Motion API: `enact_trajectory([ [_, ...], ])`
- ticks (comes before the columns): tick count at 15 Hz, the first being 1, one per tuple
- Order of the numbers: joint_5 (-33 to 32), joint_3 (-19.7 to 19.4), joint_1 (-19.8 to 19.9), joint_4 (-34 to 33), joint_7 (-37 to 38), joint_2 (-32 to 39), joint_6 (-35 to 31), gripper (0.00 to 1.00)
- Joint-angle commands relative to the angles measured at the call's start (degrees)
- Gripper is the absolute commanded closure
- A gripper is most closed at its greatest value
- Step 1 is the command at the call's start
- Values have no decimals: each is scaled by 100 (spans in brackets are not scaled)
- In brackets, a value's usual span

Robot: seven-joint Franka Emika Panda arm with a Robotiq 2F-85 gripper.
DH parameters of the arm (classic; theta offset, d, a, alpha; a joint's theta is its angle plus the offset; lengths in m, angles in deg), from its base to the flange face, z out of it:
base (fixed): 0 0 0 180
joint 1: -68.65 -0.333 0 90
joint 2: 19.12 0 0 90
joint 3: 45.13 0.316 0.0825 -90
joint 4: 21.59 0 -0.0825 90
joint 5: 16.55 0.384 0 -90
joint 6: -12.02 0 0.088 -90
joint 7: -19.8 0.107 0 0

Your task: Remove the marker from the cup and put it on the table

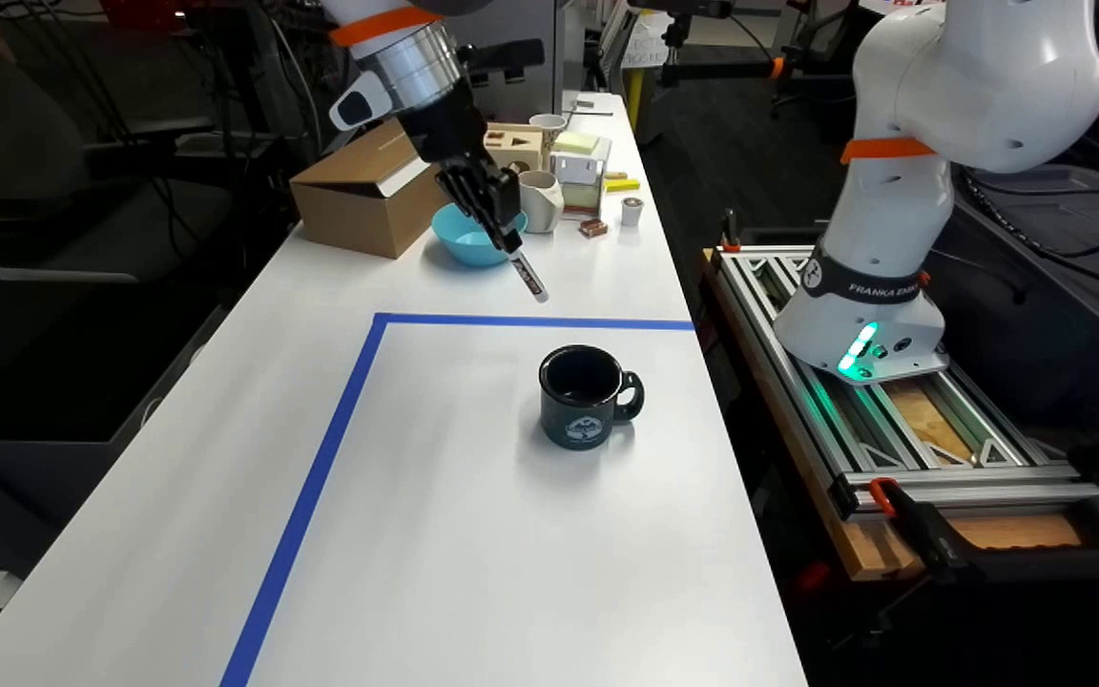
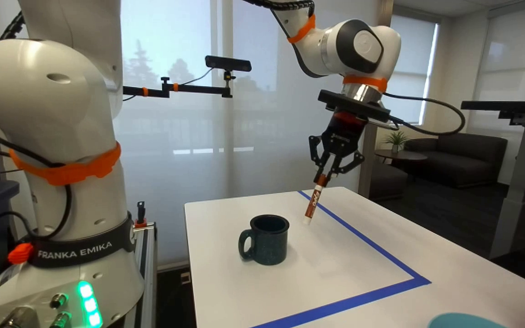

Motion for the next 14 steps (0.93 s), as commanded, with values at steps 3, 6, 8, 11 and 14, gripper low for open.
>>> enact_trajectory([
  [3, 93, -136, 285, -834, 156, 1199, 70, 95],
  [6, 74, -74, 369, -1228, 248, 1813, 35, 95],
  [8, 54, -22, 384, -1467, 310, 2142, 41, 95],
  [11, -13, 50, 381, -1834, 402, 2602, 28, 95],
  [14, -70, 93, 368, -2139, 553, 2960, 3, 95],
])
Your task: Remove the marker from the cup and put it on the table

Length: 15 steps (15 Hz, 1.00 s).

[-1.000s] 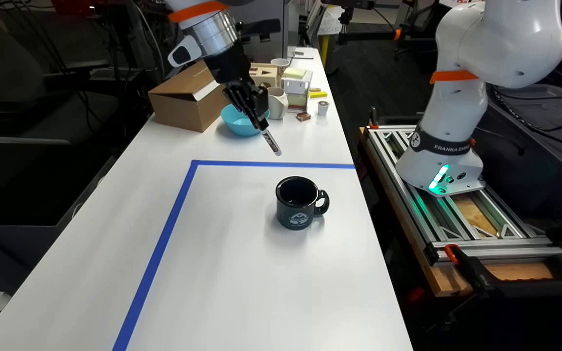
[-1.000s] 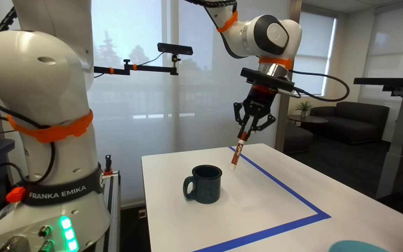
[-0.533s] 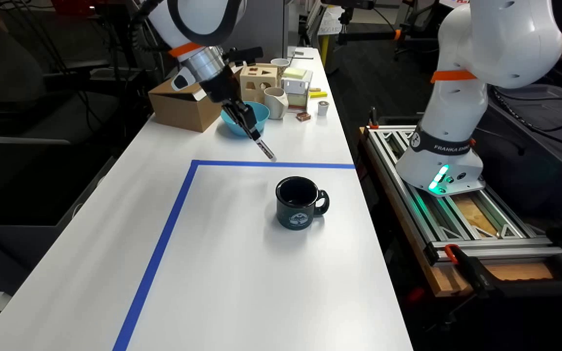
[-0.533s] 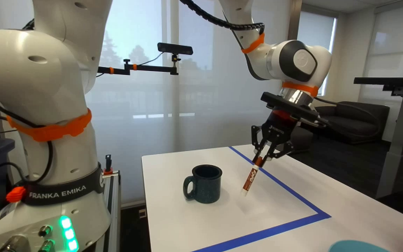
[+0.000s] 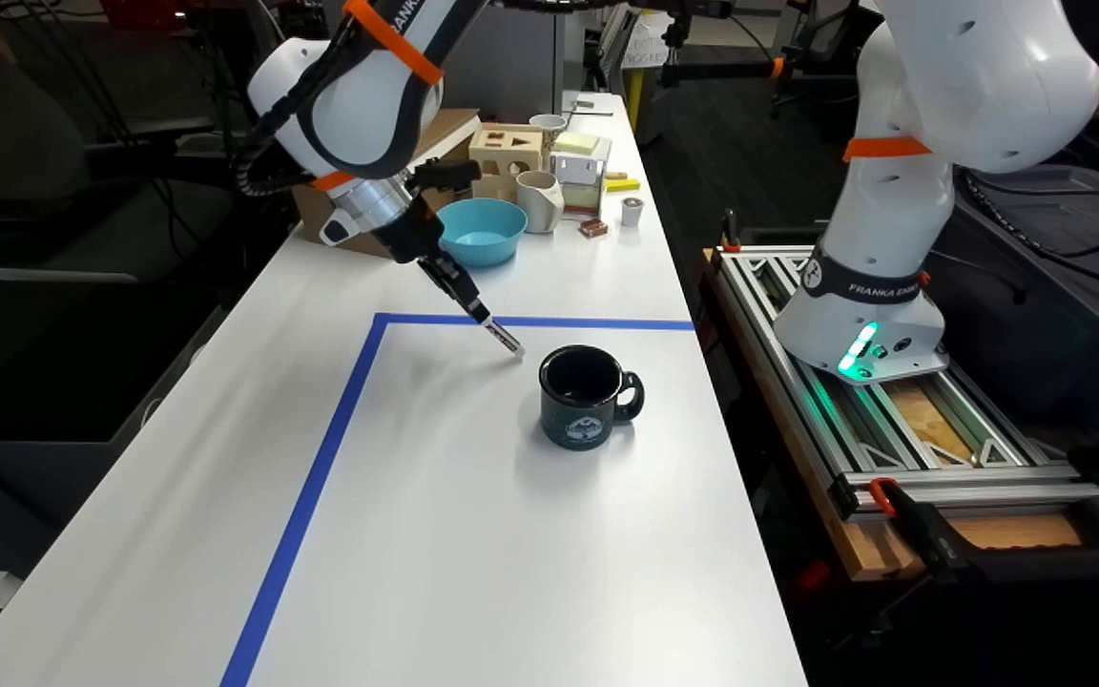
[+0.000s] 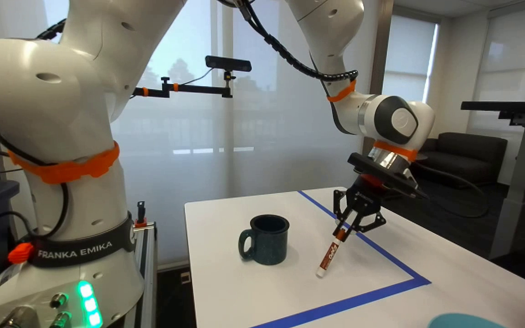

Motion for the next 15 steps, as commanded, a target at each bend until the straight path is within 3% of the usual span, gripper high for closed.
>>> enact_trajectory([
  [1, -73, 112, 40, -539, 234, 505, 54, 95],
  [9, -236, 230, -14, -972, 506, 960, 13, 95],
  [10, -279, 250, -36, -960, 501, 924, 131, 65],
  [15, -333, 387, -121, -495, 589, 318, 688, 25],
])
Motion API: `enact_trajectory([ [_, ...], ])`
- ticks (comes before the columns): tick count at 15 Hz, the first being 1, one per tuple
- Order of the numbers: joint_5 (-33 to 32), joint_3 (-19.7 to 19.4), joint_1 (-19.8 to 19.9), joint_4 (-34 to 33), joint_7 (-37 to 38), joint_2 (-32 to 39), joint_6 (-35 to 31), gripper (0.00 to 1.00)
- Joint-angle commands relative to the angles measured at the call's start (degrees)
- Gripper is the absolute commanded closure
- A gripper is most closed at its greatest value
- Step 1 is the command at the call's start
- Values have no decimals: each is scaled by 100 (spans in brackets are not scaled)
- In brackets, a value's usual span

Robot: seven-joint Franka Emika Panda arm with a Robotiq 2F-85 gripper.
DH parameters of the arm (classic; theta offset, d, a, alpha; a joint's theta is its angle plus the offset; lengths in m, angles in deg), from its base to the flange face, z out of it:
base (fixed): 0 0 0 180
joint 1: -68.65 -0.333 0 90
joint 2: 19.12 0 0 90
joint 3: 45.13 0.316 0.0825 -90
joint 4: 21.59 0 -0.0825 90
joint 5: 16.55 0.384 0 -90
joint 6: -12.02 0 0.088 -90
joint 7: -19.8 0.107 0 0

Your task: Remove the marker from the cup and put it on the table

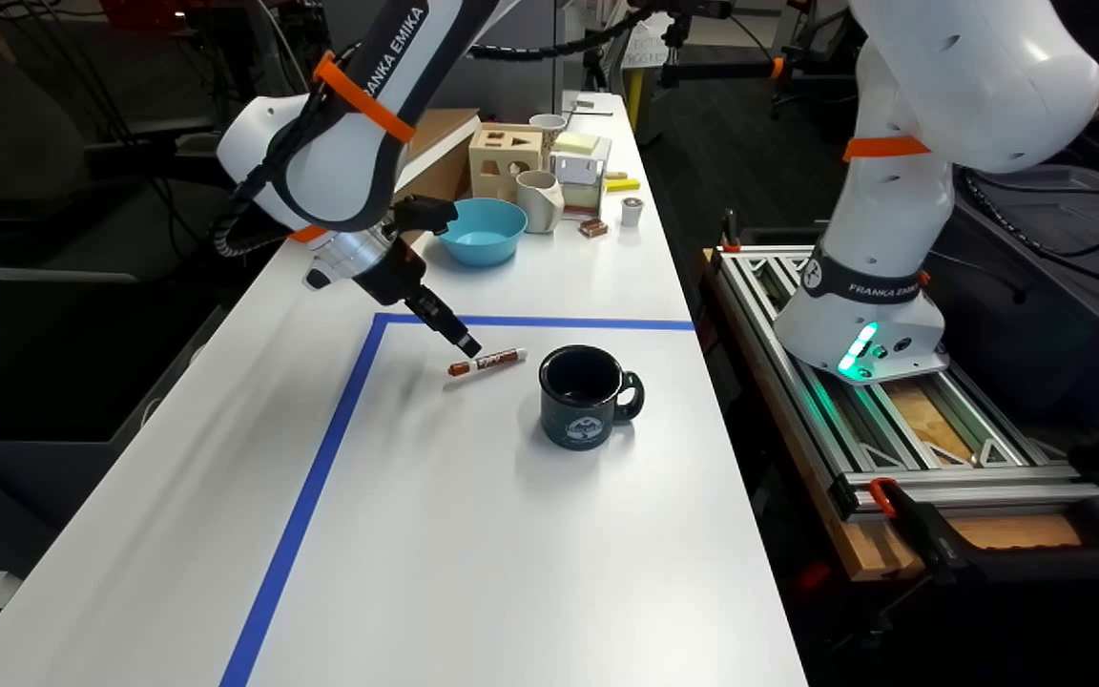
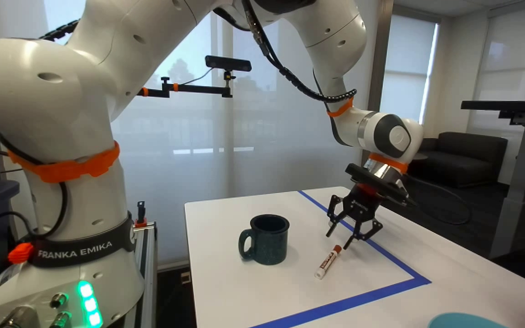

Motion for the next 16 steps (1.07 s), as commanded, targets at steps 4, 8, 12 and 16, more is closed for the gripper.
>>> enact_trajectory([
  [4, 67, 154, -46, 807, 424, -1330, 770, 0],
  [8, 397, 158, -32, 1503, 783, -2250, -6, 0],
  [12, 298, 94, -89, 1215, 687, -2063, 203, 0],
  [16, 303, 92, -89, 1346, 699, -2101, 103, 0],
])
